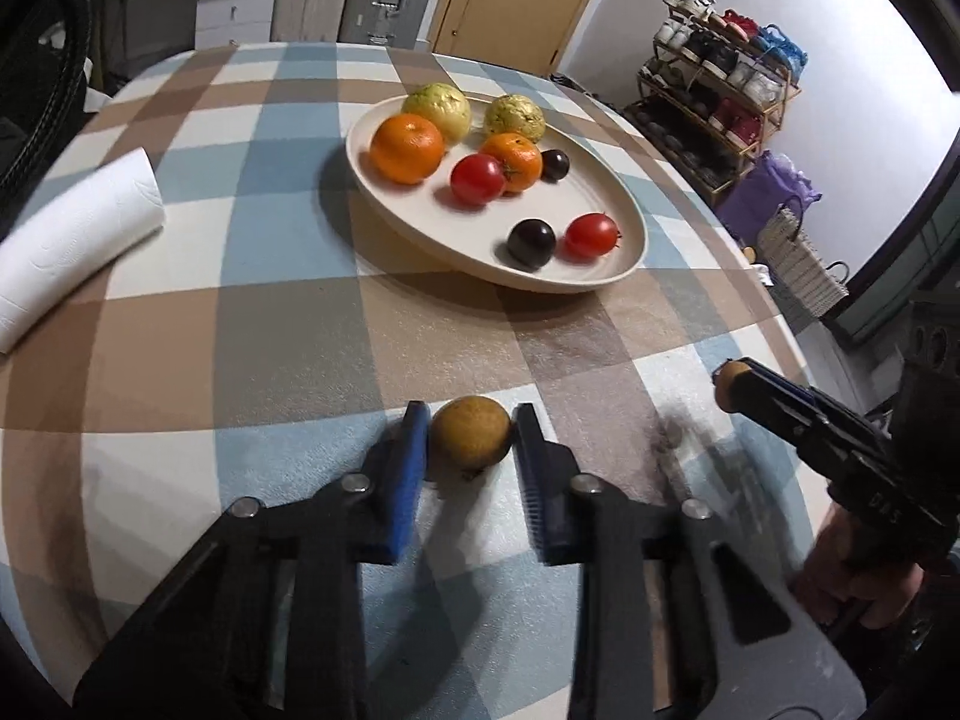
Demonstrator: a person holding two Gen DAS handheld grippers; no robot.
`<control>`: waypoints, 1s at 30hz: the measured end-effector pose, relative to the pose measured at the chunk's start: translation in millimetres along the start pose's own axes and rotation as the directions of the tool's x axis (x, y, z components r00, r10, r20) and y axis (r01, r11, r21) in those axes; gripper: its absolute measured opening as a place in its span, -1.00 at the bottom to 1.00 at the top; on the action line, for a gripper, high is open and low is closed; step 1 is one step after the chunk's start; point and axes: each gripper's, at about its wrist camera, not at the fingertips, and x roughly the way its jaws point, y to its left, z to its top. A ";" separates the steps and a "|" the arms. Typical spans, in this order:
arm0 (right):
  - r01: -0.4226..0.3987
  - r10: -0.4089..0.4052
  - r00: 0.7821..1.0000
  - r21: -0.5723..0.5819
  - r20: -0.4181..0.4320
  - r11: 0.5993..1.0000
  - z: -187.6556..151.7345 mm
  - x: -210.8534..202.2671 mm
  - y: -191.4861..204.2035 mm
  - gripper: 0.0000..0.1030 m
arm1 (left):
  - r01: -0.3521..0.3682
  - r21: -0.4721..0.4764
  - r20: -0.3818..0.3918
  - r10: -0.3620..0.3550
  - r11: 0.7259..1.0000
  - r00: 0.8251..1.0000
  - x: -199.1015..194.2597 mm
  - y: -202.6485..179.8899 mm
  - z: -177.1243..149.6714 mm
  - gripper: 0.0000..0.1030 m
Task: Organize fruits
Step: 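Grasp a brown kiwi with the right tool while the left tool grasps the other kiwi, then carry both brown kiwis over the cream plate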
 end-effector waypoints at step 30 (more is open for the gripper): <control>-0.034 0.035 0.998 -0.007 0.052 0.999 70.3 18.5 -26.8 -0.48 | 0.079 0.109 0.062 -0.086 0.991 0.994 16.7 -53.3 92.7 -0.51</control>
